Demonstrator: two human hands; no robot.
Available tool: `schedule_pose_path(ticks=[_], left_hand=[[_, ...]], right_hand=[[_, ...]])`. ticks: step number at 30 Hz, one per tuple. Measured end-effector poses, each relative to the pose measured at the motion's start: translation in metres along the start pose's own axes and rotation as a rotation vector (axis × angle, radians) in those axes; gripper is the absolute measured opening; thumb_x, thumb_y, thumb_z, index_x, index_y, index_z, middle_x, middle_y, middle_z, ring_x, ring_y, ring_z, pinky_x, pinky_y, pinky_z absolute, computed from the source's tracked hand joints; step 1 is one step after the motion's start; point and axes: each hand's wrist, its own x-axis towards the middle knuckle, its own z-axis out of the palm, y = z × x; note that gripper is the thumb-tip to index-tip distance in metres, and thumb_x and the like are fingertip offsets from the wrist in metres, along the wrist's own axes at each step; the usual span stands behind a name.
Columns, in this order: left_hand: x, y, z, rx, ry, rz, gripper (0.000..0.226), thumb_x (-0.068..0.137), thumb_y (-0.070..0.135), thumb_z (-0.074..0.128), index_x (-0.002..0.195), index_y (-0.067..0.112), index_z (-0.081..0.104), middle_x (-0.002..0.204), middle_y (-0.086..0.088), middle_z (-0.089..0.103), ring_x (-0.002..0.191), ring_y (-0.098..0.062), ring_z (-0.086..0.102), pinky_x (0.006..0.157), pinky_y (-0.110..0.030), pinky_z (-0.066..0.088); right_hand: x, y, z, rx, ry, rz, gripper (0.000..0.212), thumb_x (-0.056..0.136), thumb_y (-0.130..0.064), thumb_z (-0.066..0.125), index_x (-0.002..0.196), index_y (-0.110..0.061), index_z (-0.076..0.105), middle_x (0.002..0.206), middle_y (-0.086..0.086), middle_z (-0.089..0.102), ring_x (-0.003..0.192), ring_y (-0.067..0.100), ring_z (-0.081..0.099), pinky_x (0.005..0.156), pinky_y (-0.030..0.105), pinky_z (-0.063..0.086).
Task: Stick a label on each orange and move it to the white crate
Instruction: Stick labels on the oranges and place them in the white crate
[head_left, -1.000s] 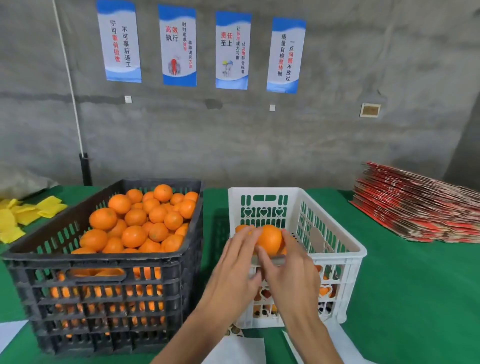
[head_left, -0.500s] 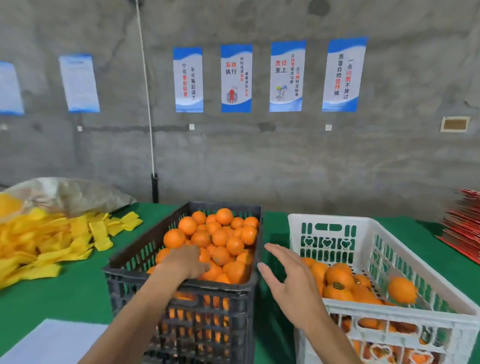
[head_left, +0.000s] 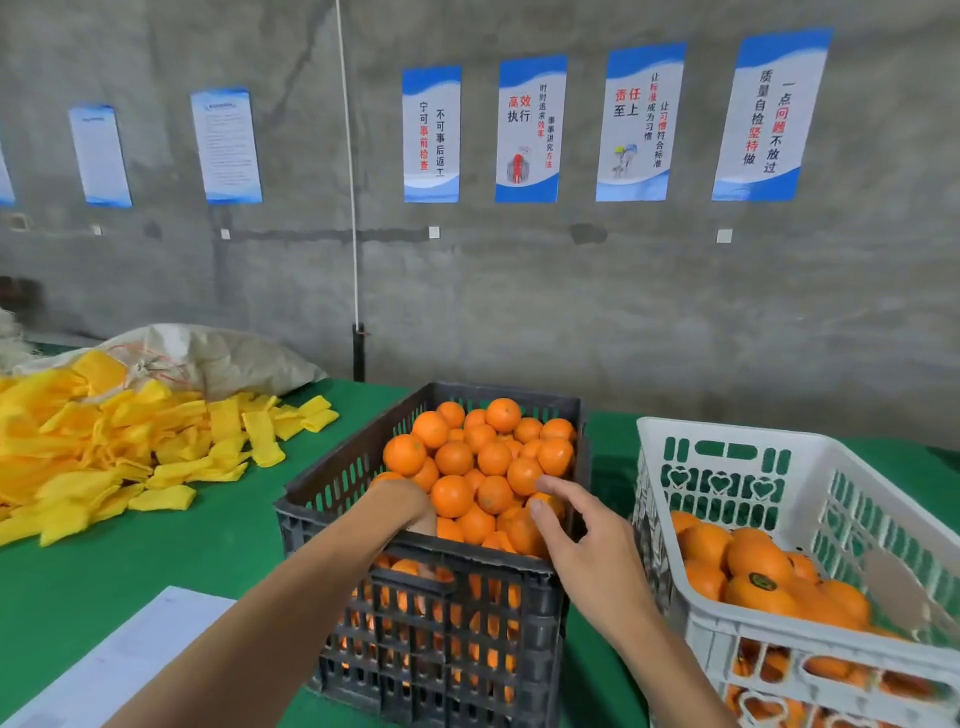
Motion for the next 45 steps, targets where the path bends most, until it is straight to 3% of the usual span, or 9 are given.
schedule_pose_path(ticks=[3,8,14,19,24,28,33,36,45], left_hand=[[0.008,-0.012,0.004,-0.198,0.123,0.136,0.072,0.082,0.058,0.08,0.131,0.007,0.065,0.131,-0.013,0.066,0.121,-0.035,0.063,0.083,-0.041,0.051],[-0.033,0.007,0.008,-0.833,0.8,0.474,0.088,0.065,0.061,0.091,0.137,0.023,0.058,0.128,0.005,0.065,0.116,-0.015,0.062,0.098,-0.035,0.053],[-0.087,0.099,0.058,-1.265,0.957,0.916,0.076,0.068,0.058,0.081,0.137,0.033,0.061,0.127,0.015,0.067,0.11,0.004,0.067,0.087,-0.018,0.058],[-0.078,0.168,0.113,-1.327,0.902,0.996,0.071,0.074,0.046,0.082,0.139,0.043,0.053,0.14,0.015,0.059,0.125,-0.011,0.062,0.099,-0.031,0.057],[-0.045,0.216,0.184,-1.288,0.658,0.97,0.076,0.08,0.029,0.089,0.131,0.064,0.045,0.134,0.035,0.052,0.125,0.0,0.058,0.103,-0.032,0.054],[-0.033,0.233,0.225,-1.325,0.573,0.941,0.071,0.078,0.032,0.087,0.13,0.056,0.047,0.128,0.031,0.055,0.119,-0.002,0.06,0.094,-0.017,0.052],[-0.021,0.248,0.251,-1.369,0.374,0.911,0.073,0.08,0.021,0.085,0.135,0.045,0.043,0.122,0.025,0.056,0.113,-0.013,0.068,0.095,-0.036,0.06],[-0.017,0.253,0.256,-1.354,0.339,0.872,0.076,0.083,0.029,0.085,0.138,0.049,0.037,0.128,0.022,0.054,0.114,-0.002,0.065,0.095,-0.029,0.059],[-0.019,0.26,0.26,-1.494,0.432,0.708,0.072,0.091,0.036,0.08,0.137,0.053,0.027,0.13,0.027,0.04,0.106,0.009,0.06,0.082,-0.005,0.049]], right_hand=[[-0.002,-0.004,-0.006,-0.004,0.003,-0.019,0.035,0.095,-0.055,0.06,0.128,-0.044,0.063,0.128,-0.03,0.06,0.12,-0.021,0.047,0.103,0.018,0.044],[-0.013,-0.016,-0.021,0.046,0.074,-0.052,0.039,0.098,-0.057,0.055,0.133,-0.043,0.06,0.134,-0.029,0.059,0.127,-0.013,0.048,0.11,0.027,0.044],[-0.064,-0.018,-0.046,0.247,0.205,-0.041,0.059,0.091,-0.066,0.059,0.143,-0.038,0.055,0.13,-0.03,0.062,0.122,-0.008,0.057,0.099,0.016,0.05],[-0.128,0.018,-0.059,0.354,0.319,0.106,0.054,0.087,-0.05,0.071,0.139,-0.037,0.061,0.128,-0.028,0.065,0.118,-0.003,0.063,0.097,0.019,0.053],[-0.186,0.066,-0.057,0.271,0.23,0.296,0.044,0.087,-0.047,0.075,0.127,-0.055,0.059,0.126,-0.027,0.066,0.116,-0.003,0.063,0.102,0.031,0.054],[-0.22,0.09,-0.058,0.172,0.114,0.383,0.05,0.089,-0.043,0.076,0.136,-0.048,0.058,0.131,-0.024,0.064,0.119,-0.005,0.061,0.107,0.029,0.05],[-0.24,0.094,-0.063,0.064,0.002,0.43,0.057,0.094,-0.029,0.073,0.147,-0.033,0.051,0.139,-0.017,0.06,0.125,-0.005,0.056,0.109,0.023,0.046],[-0.252,0.093,-0.068,0.0,-0.037,0.469,0.044,0.1,-0.021,0.065,0.134,-0.046,0.054,0.126,-0.023,0.066,0.117,-0.006,0.06,0.102,0.017,0.048],[-0.291,0.092,-0.058,-0.347,-0.188,0.463,0.072,0.093,-0.057,0.063,0.152,-0.021,0.046,0.161,-0.02,0.03,0.148,-0.003,0.022,0.121,0.017,0.017]])
